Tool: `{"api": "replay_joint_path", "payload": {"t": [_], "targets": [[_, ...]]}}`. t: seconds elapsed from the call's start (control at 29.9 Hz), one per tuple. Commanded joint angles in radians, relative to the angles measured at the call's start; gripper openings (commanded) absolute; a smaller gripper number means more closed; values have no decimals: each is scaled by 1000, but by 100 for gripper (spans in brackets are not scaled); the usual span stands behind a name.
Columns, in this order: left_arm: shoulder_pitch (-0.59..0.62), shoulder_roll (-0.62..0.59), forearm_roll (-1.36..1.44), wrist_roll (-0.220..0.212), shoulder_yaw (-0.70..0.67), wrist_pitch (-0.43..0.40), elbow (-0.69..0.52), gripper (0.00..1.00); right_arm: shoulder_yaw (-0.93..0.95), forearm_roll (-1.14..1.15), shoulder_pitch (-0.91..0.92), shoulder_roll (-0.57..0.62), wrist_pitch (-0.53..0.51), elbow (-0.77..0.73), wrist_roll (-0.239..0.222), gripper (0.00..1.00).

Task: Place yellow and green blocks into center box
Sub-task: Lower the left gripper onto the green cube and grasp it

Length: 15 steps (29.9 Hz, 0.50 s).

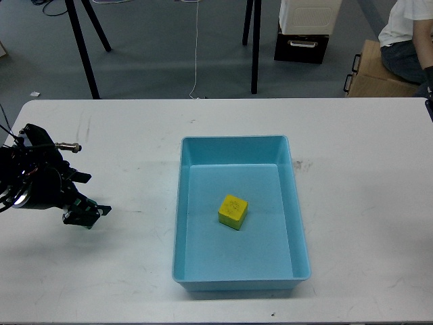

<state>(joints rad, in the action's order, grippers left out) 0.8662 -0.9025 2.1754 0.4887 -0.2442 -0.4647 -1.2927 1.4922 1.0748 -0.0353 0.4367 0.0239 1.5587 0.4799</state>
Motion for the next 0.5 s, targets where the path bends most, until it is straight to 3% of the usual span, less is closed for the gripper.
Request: {"api": "replay_joint_path", "payload": {"t": [0.0, 0.47], "targets": [[-3, 10, 6, 0, 16, 0, 61, 100, -1, -4, -20, -10, 4, -17, 3, 98], [-3, 34, 6, 0, 57, -24, 79, 100, -1, -4, -44, -12, 34, -20, 3, 97]]}}
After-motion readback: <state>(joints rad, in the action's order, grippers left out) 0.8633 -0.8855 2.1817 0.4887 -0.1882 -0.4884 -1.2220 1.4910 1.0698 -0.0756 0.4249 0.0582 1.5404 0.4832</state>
